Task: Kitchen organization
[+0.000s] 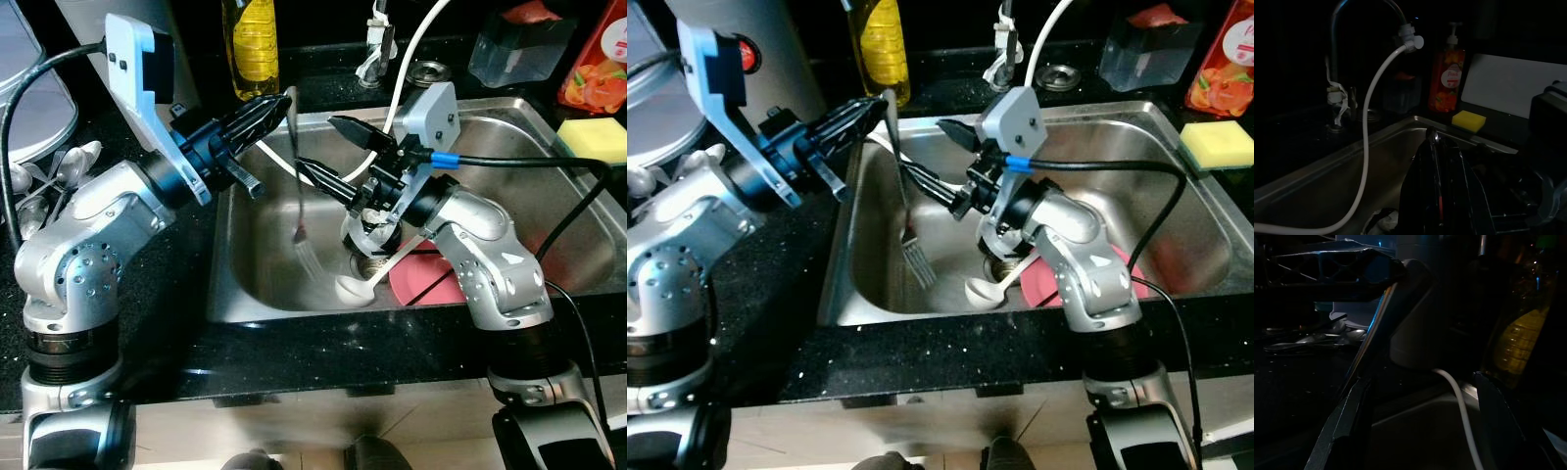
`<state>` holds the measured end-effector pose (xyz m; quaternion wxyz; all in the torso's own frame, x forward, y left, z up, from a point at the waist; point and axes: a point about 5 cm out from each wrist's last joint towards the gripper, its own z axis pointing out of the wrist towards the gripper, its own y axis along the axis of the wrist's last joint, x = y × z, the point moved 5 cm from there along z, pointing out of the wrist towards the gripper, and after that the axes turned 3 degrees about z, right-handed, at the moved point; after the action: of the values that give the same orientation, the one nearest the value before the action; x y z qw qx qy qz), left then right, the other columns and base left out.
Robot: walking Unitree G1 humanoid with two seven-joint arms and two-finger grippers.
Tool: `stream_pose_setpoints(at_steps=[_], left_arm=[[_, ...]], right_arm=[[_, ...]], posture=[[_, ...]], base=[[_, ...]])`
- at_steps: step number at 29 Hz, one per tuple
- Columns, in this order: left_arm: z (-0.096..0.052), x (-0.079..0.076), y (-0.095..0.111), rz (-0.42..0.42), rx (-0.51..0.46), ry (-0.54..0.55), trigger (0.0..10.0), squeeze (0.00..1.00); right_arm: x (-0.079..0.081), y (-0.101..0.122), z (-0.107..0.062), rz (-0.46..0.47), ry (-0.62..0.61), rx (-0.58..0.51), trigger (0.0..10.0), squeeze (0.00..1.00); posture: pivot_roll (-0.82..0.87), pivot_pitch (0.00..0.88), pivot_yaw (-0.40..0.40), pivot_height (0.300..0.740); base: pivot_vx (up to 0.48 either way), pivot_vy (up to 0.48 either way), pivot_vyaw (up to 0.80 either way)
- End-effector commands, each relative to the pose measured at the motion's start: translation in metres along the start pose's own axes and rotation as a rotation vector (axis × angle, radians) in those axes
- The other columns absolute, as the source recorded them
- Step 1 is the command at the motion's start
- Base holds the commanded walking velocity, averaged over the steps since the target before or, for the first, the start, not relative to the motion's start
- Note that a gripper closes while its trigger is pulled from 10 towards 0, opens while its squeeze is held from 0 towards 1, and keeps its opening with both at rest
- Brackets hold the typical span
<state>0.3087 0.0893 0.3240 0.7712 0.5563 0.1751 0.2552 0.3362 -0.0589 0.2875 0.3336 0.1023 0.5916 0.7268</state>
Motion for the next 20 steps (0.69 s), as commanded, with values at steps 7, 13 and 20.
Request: stream_pose_setpoints(at_steps=[7,13,20], left_arm=[[0.005,-0.009,0.001,0.001,-0.002,-0.036,10.0,0.0],[0.0,-0.009,0.003,0.012,0.0,-0.023,10.0,0.0],[-0.009,0.001,0.016,0.038,-0.031,0.019,10.0,0.0]], right_arm=[[0.02,-0.01,-0.001,0.12,0.085,0.01,10.0,0.0],[-0.028,-0.01,-0.008,0.066,-0.17,0.021,10.0,0.0],[-0.058,-0.005,-0.028,0.024,-0.305,0.033,10.0,0.0]], posture=[[-0.07,0.099,0.102,0.74],[-0.07,0.102,0.102,0.74],[-0.07,0.101,0.102,0.74]], base=[[0.0,0.0,0.0],[0.0,0.0,0.0],[0.0,0.0,0.0]])
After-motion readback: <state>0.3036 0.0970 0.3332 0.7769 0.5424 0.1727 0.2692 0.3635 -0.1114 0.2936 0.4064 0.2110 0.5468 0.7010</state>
